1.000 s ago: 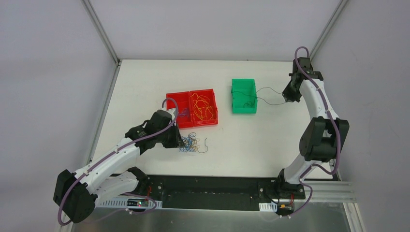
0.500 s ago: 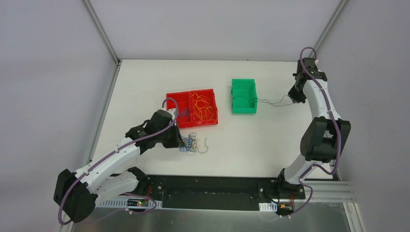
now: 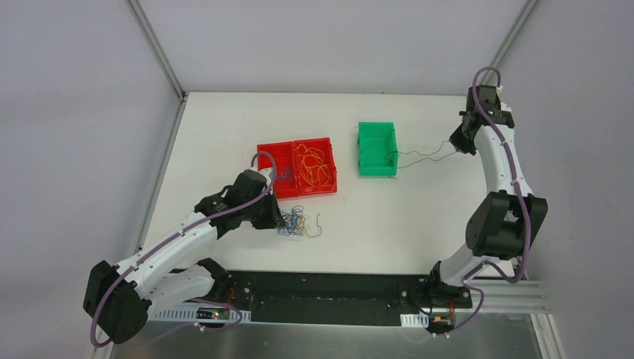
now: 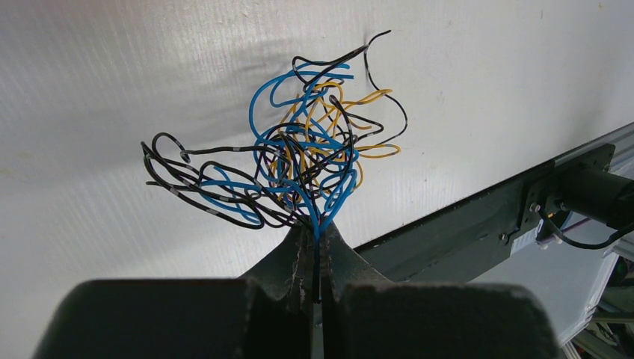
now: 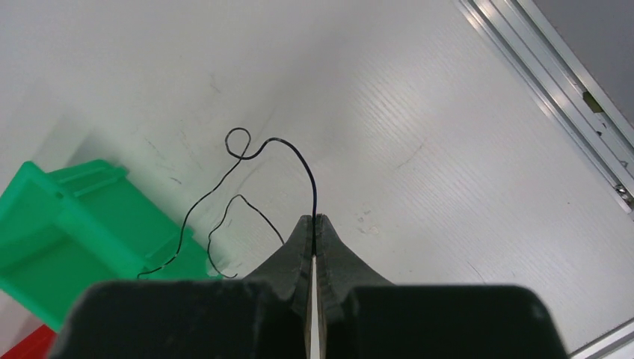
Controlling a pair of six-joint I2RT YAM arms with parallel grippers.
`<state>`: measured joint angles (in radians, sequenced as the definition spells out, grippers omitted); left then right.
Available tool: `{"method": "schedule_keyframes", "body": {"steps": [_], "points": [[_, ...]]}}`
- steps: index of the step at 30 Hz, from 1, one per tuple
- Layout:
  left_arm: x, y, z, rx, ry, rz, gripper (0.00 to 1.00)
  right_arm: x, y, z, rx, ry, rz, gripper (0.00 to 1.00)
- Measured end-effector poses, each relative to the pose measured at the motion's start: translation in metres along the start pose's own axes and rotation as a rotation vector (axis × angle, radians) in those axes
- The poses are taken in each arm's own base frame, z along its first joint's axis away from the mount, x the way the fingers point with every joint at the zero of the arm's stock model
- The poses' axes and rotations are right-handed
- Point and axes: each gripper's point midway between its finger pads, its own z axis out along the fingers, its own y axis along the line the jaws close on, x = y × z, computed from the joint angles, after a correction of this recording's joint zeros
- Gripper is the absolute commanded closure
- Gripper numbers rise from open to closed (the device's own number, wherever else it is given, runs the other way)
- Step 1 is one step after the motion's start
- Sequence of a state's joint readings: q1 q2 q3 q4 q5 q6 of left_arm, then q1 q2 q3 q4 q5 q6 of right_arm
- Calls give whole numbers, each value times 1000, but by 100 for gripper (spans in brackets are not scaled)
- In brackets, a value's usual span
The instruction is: Untangle the cables
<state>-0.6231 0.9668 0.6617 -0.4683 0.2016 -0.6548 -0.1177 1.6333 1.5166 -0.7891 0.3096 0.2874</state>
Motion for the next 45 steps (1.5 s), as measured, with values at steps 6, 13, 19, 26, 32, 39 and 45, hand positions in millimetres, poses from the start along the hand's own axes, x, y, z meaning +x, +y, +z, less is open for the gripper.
{"method": "schedule_keyframes", "body": {"steps": [6,13,19,26,32,39,45], "points": [[0,0,2,-6,8,-2,100,13,48,-34,-181,-20,-71,100],[0,1,3,-8,11,-2,100,28,99,-90,-358,32,-209,100],[0,1,3,-8,11,-2,100,28,114,-128,-382,36,-305,100],[0,1,3,-10,14,-2,100,51,84,-121,-265,115,-356,100],[-2,-4,3,0,15,4,100,72,61,-115,-163,130,-421,100],[-2,-5,3,1,13,5,100,81,43,-137,-134,98,-453,100],[-3,-5,4,1,13,5,100,88,44,-174,-244,62,-445,100]]}}
